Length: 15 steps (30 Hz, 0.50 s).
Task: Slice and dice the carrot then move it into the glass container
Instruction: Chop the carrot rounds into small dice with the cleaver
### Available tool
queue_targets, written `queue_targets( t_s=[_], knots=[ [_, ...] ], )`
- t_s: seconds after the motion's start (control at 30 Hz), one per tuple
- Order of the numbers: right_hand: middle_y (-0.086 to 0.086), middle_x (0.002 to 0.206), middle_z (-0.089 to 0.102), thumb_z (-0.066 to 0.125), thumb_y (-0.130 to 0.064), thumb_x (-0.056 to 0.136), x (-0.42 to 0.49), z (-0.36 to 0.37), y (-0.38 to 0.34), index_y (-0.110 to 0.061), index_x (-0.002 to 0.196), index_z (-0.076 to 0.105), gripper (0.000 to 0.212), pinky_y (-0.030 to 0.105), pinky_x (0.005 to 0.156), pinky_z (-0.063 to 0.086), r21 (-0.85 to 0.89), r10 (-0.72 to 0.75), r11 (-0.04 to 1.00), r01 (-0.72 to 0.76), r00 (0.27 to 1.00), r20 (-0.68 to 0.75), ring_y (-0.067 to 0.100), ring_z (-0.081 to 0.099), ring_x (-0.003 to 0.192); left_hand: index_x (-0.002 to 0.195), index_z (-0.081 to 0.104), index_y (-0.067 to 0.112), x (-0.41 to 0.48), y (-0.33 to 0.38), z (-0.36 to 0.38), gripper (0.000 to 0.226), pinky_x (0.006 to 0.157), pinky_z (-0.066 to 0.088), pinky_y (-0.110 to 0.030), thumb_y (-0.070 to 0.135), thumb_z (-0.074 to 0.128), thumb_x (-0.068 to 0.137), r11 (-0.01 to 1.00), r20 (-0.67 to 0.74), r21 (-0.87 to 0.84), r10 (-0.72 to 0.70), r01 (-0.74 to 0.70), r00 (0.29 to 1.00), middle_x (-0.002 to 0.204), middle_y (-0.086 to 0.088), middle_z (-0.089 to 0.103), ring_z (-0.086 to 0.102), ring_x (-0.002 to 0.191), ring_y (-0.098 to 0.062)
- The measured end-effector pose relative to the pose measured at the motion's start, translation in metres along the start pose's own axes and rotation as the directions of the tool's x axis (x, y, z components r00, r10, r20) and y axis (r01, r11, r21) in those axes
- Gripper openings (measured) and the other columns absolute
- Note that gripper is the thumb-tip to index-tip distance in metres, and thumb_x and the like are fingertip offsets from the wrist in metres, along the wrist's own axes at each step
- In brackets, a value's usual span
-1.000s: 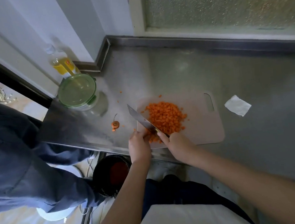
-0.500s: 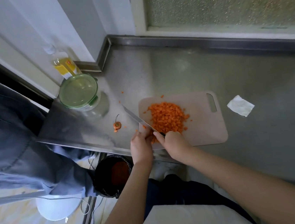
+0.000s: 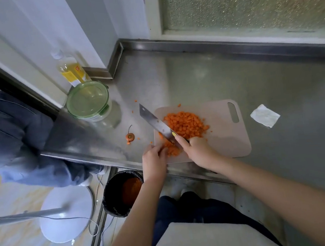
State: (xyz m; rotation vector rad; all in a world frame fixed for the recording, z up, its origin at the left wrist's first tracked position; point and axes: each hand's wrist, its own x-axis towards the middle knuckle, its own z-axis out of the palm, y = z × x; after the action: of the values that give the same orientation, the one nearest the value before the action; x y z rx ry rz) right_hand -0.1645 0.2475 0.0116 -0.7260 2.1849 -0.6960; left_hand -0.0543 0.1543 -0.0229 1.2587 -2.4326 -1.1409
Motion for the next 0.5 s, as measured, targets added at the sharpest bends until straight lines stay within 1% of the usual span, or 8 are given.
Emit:
queue_targets(
  t_s=[0.07, 0.13, 0.2, 0.27, 0.3, 0.33, 0.4, 0.5],
  knots=[
    [0.014, 0.058, 0.047, 0.03, -0.055, 0.097, -0.002, -0.003, 0.0, -0.005, 0.058, 0.043, 0.065, 0.037, 0.065, 0.045, 0.022, 0.0, 1.0, 0.0, 1.0, -0.012, 0.027, 0.047, 0.056, 0.116, 0.065, 0.008, -0.003, -0.002, 0.0, 0.029, 0.076, 0.034, -0.018, 0.012, 0.062, 0.088, 0.999, -0.007, -0.015, -0.042, 0.042, 0.999, 0.096, -0.012, 0.058, 0.055, 0.092, -0.026],
    [0.014, 0.059, 0.048, 0.03, -0.055, 0.097, -0.005, -0.007, 0.001, -0.004, 0.06, 0.045, 0.065, 0.036, 0.064, 0.044, 0.012, -0.002, 1.0, 0.003, 1.0, -0.006, 0.027, 0.048, 0.057, 0.124, 0.059, 0.007, -0.005, -0.004, 0.001, 0.04, 0.084, 0.034, -0.018, 0.016, 0.066, 0.086, 0.996, 0.001, -0.028, -0.088, 0.088, 0.996, 0.104, -0.011, 0.058, 0.054, 0.1, -0.024],
    [0.011, 0.057, 0.046, 0.03, -0.053, 0.098, -0.009, -0.009, 0.002, -0.004, 0.06, 0.048, 0.065, 0.033, 0.06, 0.039, -0.017, -0.009, 1.0, 0.01, 1.0, 0.017, 0.028, 0.047, 0.058, 0.12, 0.061, 0.008, -0.006, -0.004, 0.003, 0.036, 0.083, 0.031, -0.014, 0.015, 0.065, 0.085, 0.994, 0.016, -0.028, -0.104, 0.105, 0.994, 0.106, -0.008, 0.057, 0.052, 0.104, -0.022],
    [0.014, 0.062, 0.053, 0.031, -0.053, 0.098, -0.012, -0.01, 0.005, 0.003, 0.068, 0.058, 0.069, 0.033, 0.064, 0.041, -0.047, -0.005, 0.999, 0.006, 0.999, 0.032, 0.03, 0.053, 0.064, 0.112, 0.066, 0.008, -0.005, -0.003, 0.004, 0.028, 0.077, 0.028, -0.012, 0.012, 0.063, 0.085, 0.994, 0.013, -0.025, -0.11, 0.111, 0.994, 0.102, -0.006, 0.056, 0.052, 0.101, -0.022],
    [0.016, 0.066, 0.057, 0.031, -0.054, 0.098, -0.013, -0.01, 0.007, 0.004, 0.071, 0.061, 0.071, 0.033, 0.068, 0.044, -0.058, 0.002, 0.998, 0.0, 0.999, 0.033, 0.031, 0.056, 0.068, 0.108, 0.067, 0.007, -0.005, -0.003, 0.005, 0.024, 0.074, 0.028, -0.012, 0.01, 0.063, 0.084, 0.994, 0.006, -0.022, -0.11, 0.111, 0.994, 0.099, -0.006, 0.056, 0.052, 0.099, -0.023],
    [0.017, 0.066, 0.058, 0.03, -0.055, 0.098, -0.014, -0.009, 0.008, 0.003, 0.068, 0.059, 0.071, 0.034, 0.071, 0.045, -0.065, 0.006, 0.998, -0.003, 0.999, 0.038, 0.032, 0.058, 0.069, 0.105, 0.068, 0.007, -0.005, -0.004, 0.006, 0.021, 0.072, 0.027, -0.012, 0.008, 0.062, 0.084, 0.994, 0.0, -0.016, -0.111, 0.111, 0.994, 0.098, -0.006, 0.057, 0.052, 0.097, -0.022],
    [0.014, 0.062, 0.054, 0.031, -0.055, 0.097, -0.017, -0.008, 0.007, -0.004, 0.058, 0.049, 0.068, 0.035, 0.072, 0.046, -0.073, -0.001, 0.997, 0.005, 0.998, 0.056, 0.031, 0.057, 0.066, 0.102, 0.069, 0.006, -0.005, -0.002, 0.006, 0.019, 0.07, 0.026, -0.012, 0.006, 0.061, 0.085, 0.994, -0.013, -0.001, -0.113, 0.113, 0.994, 0.097, -0.008, 0.059, 0.051, 0.093, -0.02],
    [0.012, 0.058, 0.05, 0.031, -0.053, 0.098, -0.021, -0.007, 0.004, -0.007, 0.054, 0.042, 0.064, 0.035, 0.068, 0.045, -0.099, -0.009, 0.995, 0.018, 0.996, 0.089, 0.027, 0.052, 0.06, 0.096, 0.072, 0.005, -0.004, 0.0, 0.005, 0.016, 0.068, 0.026, -0.013, 0.004, 0.06, 0.085, 0.995, -0.035, 0.009, -0.096, 0.096, 0.995, 0.093, -0.011, 0.061, 0.053, 0.09, -0.022]
  ],
)
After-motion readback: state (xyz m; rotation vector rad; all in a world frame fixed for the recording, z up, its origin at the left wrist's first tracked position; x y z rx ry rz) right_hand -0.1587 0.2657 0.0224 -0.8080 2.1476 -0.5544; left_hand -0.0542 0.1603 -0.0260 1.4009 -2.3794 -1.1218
